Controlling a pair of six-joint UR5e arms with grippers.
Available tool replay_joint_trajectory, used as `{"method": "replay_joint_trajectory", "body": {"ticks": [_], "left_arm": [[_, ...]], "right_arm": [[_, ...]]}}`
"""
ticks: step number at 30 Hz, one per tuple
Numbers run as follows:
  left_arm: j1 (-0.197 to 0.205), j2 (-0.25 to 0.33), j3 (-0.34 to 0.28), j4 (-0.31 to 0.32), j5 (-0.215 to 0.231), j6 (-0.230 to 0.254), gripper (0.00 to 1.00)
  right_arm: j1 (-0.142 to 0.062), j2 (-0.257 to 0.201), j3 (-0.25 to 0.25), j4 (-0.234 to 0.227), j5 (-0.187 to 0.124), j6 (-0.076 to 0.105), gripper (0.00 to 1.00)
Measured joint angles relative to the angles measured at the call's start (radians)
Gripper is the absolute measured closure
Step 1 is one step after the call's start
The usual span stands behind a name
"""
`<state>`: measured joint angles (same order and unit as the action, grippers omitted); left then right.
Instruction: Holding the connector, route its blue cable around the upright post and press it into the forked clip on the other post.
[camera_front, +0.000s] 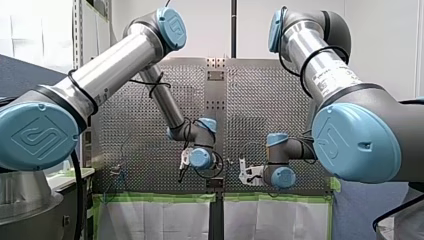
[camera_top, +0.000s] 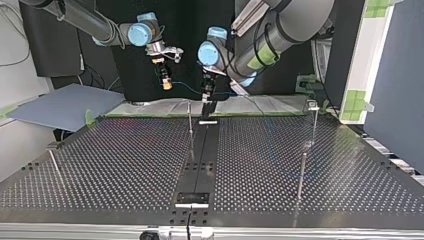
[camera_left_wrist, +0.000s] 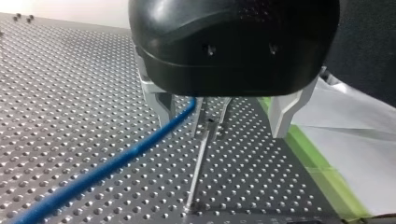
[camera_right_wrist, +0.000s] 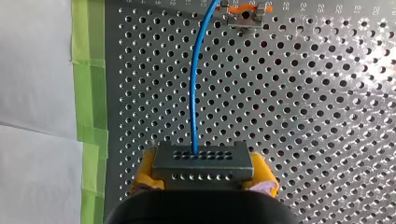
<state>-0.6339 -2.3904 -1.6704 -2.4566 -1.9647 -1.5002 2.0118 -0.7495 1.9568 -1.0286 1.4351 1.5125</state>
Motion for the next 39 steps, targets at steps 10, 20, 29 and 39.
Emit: {"method": "replay_joint_trajectory", "body": {"ticks": [10, 20, 29, 39], "left_arm": [[-0.003, 0.0, 0.015, 0.022, -0.003, -0.016, 0.02], [0.002, 0.0, 0.015, 0.026, -0.016, -0.011, 0.02], [0.004, -0.001, 0.014, 0.053, -0.051, 0.048, 0.02], [0.012, -0.001, 0.014, 0.062, -0.073, 0.137, 0.02]], "right_arm": [[0.0, 0.0, 0.0, -0.003, -0.001, 0.0, 1.0], [0.001, 0.0, 0.0, -0.003, -0.001, 0.0, 1.0], [0.005, 0.0, 0.0, -0.005, -0.011, 0.004, 1.0], [0.009, 0.0, 0.0, -0.004, -0.019, 0.005, 1.0]]}}
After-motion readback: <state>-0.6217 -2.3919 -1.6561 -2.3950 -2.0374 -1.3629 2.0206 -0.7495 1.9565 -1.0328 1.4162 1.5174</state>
